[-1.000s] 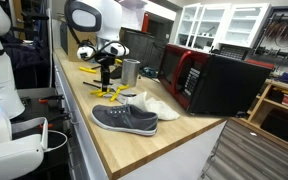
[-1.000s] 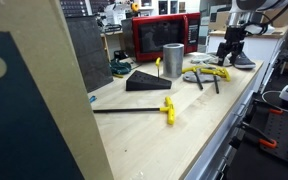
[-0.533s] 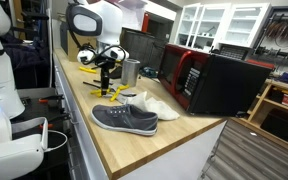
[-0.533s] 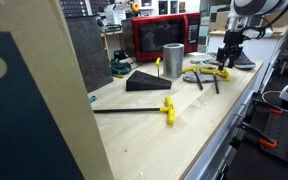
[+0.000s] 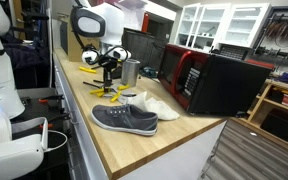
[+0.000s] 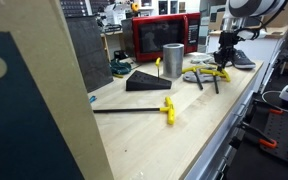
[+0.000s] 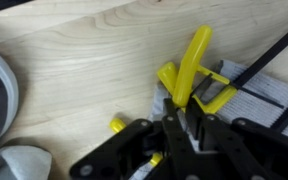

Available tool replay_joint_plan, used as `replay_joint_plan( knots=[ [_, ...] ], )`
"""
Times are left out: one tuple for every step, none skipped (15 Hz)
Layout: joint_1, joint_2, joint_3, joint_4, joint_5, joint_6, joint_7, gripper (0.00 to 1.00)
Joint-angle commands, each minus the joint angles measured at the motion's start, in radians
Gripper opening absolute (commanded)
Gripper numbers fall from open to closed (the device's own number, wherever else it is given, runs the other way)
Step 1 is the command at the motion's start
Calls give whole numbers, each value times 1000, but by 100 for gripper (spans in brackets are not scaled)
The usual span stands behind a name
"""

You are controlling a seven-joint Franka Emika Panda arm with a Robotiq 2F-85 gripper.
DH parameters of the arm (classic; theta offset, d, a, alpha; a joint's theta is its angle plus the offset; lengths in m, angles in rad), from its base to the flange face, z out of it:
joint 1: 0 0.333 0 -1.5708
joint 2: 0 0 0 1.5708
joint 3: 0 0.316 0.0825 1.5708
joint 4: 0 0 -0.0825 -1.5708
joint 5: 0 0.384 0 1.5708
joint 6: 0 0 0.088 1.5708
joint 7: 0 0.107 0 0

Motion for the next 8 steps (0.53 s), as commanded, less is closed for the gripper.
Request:
replay_joint_plan(
  knots=[
    [24,3,17,15,41,-24,29,1],
    [29,-2,19,12,49,-31,27,4],
    [31,-7,21,11,52,-34,26,4],
    [34,-14,23,11,58,-38,23,4],
    [36,-18,24,12,60,-41,22,4],
    [37,-24,26,14,57,-38,23,4],
    [36,-27,30,15,47,-28,26,4],
    [36,-28,35,19,37,-19,30,4]
  ],
)
